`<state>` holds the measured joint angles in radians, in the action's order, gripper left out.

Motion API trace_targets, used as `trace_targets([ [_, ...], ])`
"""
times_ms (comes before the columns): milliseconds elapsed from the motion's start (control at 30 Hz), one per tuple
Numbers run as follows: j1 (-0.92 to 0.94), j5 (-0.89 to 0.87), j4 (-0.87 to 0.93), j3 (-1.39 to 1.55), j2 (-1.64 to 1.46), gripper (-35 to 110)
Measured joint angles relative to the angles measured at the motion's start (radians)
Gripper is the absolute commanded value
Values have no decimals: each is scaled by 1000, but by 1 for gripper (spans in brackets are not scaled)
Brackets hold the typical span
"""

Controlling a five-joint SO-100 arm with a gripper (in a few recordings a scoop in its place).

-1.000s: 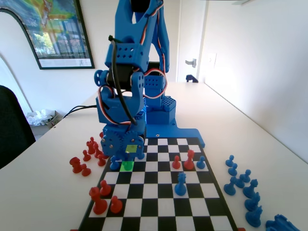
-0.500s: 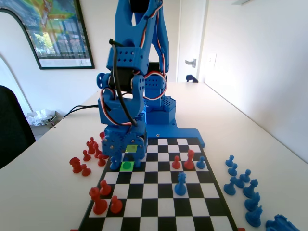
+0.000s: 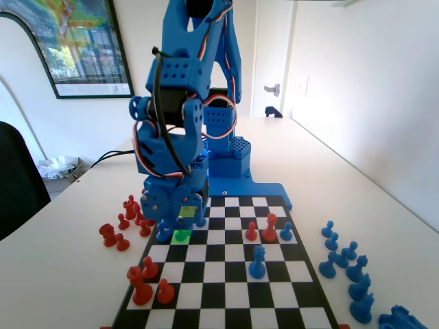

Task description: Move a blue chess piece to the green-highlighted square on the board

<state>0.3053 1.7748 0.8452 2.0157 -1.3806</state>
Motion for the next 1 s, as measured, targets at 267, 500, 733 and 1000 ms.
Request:
trace_targets([
  [267, 0, 12, 123, -54, -26, 1],
  [500, 3, 49, -20, 20, -26, 1],
  [733, -9, 83, -153, 83, -17, 1],
  [1000, 2, 120, -247, 170, -18, 1],
])
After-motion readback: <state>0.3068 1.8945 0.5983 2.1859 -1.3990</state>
